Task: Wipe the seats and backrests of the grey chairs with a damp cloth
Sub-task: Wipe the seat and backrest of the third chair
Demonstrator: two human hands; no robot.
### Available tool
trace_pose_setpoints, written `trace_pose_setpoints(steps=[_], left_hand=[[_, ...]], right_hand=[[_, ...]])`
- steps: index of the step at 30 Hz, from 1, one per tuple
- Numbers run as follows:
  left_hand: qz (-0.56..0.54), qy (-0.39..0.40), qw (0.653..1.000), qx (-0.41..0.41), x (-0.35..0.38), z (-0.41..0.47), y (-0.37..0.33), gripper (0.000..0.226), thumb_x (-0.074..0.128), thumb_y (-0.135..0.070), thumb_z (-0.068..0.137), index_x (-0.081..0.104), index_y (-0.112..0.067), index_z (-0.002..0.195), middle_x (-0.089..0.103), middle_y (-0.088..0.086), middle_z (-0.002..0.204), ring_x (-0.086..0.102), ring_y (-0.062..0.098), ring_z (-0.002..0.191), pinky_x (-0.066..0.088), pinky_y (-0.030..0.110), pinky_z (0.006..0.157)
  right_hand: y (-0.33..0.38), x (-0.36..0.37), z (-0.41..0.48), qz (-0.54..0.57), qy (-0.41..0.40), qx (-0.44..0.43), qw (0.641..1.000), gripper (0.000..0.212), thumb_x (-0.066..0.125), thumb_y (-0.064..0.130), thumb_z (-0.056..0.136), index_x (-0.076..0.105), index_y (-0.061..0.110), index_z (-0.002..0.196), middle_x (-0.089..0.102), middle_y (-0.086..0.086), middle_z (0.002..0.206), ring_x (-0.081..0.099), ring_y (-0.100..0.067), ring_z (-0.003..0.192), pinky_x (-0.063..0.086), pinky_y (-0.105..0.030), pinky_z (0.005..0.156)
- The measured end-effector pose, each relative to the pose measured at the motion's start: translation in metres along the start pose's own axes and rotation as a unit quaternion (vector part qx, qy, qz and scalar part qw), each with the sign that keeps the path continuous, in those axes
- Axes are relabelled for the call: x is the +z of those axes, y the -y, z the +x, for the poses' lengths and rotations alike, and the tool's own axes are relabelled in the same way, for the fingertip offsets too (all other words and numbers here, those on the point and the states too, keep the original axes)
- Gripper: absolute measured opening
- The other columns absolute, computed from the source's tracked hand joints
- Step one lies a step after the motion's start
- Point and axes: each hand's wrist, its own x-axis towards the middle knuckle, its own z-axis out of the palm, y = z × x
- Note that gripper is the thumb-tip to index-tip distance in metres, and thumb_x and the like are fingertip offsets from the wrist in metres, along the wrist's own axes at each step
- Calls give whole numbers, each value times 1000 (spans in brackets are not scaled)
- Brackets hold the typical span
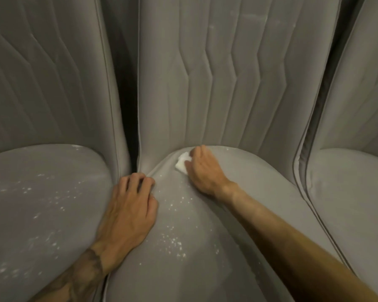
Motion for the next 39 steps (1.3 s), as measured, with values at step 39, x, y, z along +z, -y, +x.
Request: trace_pose_setpoints(steps=[39], left_hand=[[-109, -120, 987, -1, 8, -2, 7, 7, 42, -11, 90, 39, -17, 90, 41, 2, 95, 40, 22, 86, 43, 43, 80]], right_hand=[[-34, -26, -3, -6, 27, 51, 998, 26, 44, 27, 103, 47, 6, 119, 49, -16, 119, 50, -35, 109, 37, -44, 96]])
